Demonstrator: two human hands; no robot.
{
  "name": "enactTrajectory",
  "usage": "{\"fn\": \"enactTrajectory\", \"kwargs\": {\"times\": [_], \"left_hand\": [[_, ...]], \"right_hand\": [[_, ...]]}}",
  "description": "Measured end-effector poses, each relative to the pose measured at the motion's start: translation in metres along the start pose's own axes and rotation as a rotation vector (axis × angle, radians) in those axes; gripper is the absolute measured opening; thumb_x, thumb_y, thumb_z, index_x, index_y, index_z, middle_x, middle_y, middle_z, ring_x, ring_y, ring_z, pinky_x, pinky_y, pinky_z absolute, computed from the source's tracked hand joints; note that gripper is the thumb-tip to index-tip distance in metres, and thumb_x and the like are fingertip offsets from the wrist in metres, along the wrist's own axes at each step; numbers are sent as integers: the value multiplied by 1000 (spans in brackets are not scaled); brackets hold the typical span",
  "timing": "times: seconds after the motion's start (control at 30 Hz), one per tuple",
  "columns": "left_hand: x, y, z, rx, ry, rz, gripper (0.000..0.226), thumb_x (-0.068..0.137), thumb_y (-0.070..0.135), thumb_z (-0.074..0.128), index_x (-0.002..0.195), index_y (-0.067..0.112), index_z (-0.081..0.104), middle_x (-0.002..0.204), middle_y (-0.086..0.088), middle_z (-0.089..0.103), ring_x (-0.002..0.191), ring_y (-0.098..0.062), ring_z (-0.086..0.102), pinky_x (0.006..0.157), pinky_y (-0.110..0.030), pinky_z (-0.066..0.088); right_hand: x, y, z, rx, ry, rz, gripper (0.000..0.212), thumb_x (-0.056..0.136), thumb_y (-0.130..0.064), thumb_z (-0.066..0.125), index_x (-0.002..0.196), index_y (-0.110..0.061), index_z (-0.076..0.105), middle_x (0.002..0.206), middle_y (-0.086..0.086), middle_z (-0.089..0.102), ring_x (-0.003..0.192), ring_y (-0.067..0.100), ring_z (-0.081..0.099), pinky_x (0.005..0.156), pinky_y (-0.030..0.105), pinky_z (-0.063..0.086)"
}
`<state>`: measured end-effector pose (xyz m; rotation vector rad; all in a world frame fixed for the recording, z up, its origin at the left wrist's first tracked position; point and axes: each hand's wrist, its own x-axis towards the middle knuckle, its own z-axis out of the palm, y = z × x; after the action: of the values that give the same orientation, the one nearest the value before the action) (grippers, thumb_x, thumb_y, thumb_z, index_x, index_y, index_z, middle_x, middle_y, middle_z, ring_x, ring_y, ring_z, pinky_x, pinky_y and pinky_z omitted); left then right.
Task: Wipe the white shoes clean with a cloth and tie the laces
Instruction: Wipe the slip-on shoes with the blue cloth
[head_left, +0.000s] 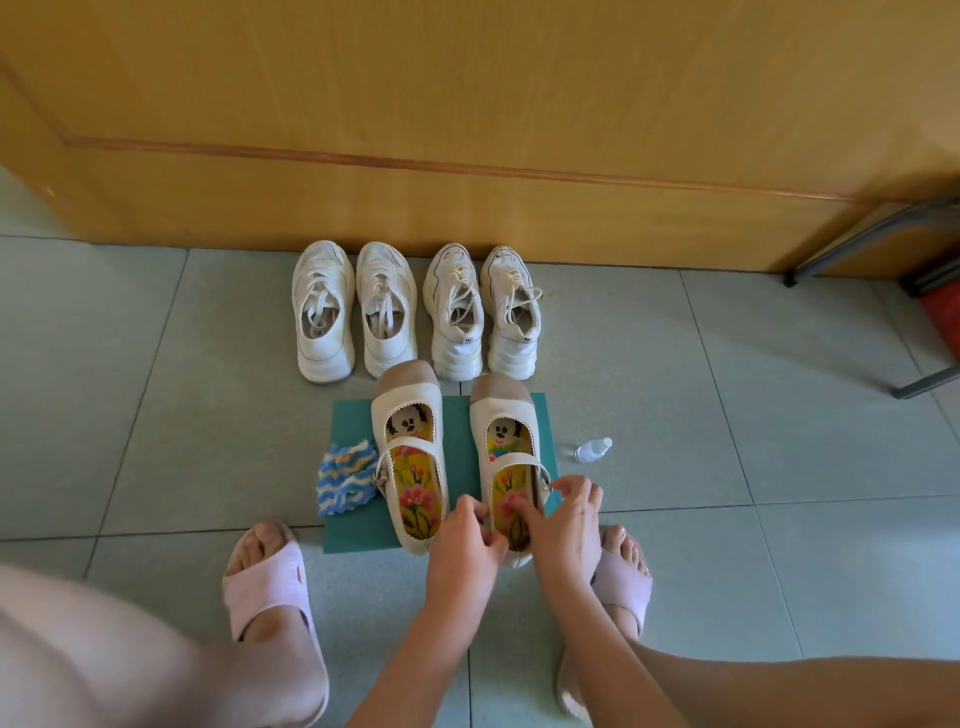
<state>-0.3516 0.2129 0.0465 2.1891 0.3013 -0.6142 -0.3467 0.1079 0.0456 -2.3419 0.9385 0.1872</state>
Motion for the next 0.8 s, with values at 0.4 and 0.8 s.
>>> {"fn": "enactTrajectory", "kwargs": {"times": [0.4, 0.8], "left_hand": [[-2, 7, -27, 51, 131, 110, 18, 90, 23, 59, 107, 19, 57, 91, 6, 65, 72, -7, 59, 63, -20, 50], [45, 2, -60, 137, 228, -142, 99, 78, 40, 71, 148, 8, 8, 147, -16, 24, 135, -33, 26, 104, -43, 35]], "right_hand": [[20, -1, 10, 21, -111, 118, 51, 74, -42, 74, 105, -21, 39, 111, 0, 56, 97, 20, 60, 75, 36, 54], [22, -49, 17, -46, -262, 5, 102, 74, -55, 67, 147, -23, 4, 148, 6, 22, 134, 28, 25, 102, 48, 38]]}}
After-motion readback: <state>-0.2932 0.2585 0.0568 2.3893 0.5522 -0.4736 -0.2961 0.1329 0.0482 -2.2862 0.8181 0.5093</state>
